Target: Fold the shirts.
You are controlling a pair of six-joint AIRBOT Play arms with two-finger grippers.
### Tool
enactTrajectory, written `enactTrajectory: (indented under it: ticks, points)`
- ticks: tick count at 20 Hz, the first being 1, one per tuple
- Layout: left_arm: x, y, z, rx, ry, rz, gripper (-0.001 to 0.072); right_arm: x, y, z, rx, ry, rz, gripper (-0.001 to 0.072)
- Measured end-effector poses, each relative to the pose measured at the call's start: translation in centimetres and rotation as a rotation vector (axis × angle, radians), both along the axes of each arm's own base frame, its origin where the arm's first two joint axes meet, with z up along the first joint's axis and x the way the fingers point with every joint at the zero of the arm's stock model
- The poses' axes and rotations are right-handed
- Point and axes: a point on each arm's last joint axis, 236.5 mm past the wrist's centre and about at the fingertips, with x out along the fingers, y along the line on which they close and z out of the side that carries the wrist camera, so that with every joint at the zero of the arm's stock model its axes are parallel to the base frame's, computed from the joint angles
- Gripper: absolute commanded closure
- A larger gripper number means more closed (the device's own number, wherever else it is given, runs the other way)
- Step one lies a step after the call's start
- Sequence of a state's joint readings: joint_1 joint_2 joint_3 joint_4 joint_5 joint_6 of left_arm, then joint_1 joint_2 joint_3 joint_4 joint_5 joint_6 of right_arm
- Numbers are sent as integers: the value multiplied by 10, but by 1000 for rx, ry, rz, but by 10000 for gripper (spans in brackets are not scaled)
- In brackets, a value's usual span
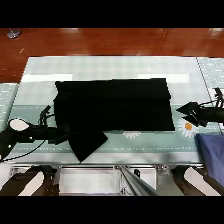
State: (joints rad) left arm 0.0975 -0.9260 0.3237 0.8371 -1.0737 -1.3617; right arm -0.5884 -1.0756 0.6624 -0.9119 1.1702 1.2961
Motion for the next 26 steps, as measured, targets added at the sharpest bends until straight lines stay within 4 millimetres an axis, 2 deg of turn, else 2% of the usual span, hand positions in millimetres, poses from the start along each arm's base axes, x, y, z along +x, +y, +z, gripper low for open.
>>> enactTrajectory:
  ticks: [3,6,9,14,15,16,17,19,21,24,26]
  points:
    - [-4,-8,3,-17,-4,-40,676,-27,-21,-15,-65,115,-17,91]
    - [-6,-11,4,-24,-6,-58,675,-52,-25,-33,-83,215,-27,91]
    - [-7,-12,4,-29,-9,-64,676,-59,-8,-45,-43,252,3,91]
    - [-6,-16,7,-45,-12,-59,676,-43,38,-56,63,255,84,93]
    - [-6,-16,7,-46,-12,-58,676,-39,44,-58,72,258,104,147]
    - [-5,-16,7,-47,-12,-58,676,-33,49,-59,70,254,124,387]
    - [-5,-16,8,-48,-14,-57,676,-25,50,-62,58,240,137,694]
    - [0,-15,13,-51,-28,-56,676,-9,56,-57,42,205,185,693]
    - [14,-10,25,-56,-65,-48,677,4,63,-42,56,169,239,692]
    - [50,7,50,-46,-152,-10,677,38,56,-14,27,79,257,692]
    - [82,22,62,-23,-212,30,677,64,49,5,-6,6,250,693]
